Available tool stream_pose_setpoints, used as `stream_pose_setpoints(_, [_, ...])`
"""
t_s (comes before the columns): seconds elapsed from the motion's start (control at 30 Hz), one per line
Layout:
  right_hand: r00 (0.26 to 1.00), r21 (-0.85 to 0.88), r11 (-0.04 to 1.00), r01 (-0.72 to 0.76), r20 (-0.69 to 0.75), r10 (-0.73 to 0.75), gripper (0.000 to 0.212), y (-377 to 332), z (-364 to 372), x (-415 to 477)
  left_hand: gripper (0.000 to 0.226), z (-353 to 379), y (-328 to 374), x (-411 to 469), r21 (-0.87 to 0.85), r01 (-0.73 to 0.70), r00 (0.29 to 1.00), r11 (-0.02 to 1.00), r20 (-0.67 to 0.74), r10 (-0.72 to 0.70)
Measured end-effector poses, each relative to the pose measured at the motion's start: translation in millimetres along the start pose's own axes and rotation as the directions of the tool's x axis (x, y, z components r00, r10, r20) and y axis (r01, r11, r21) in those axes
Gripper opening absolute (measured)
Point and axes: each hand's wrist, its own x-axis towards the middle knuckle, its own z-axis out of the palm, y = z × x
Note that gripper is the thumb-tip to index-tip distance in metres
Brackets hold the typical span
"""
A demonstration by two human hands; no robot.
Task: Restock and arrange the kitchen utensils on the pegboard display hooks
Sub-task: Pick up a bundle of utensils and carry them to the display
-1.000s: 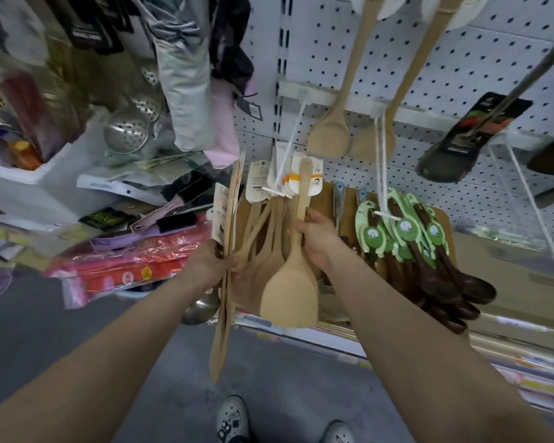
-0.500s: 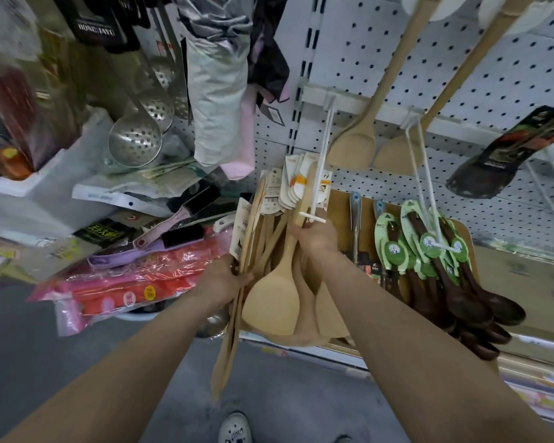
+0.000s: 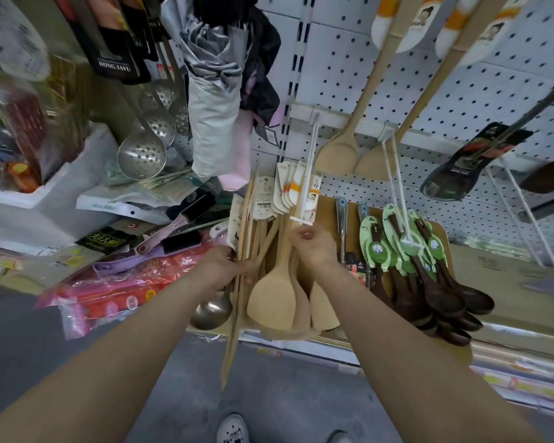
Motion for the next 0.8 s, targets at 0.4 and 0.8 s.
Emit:
stream_pose_setpoints(0.4, [0.843, 0.100, 0.994, -0.050, 0.537, -0.012, 0.039, 1.0, -23.7, -38.1, 0.022, 57.3, 36.6, -14.9, -0.274, 0.095, 0.990, 0.957, -0.070, -0.119])
stream_pose_setpoints(0.8, [0.907, 0.062, 0.995, -0.077, 0.419, 0.044, 0.028, 24.7, -52.8, -16.9, 0.026, 72.3, 33.6, -20.1, -0.458, 0.015, 0.989, 0.889, -0.125, -0.081])
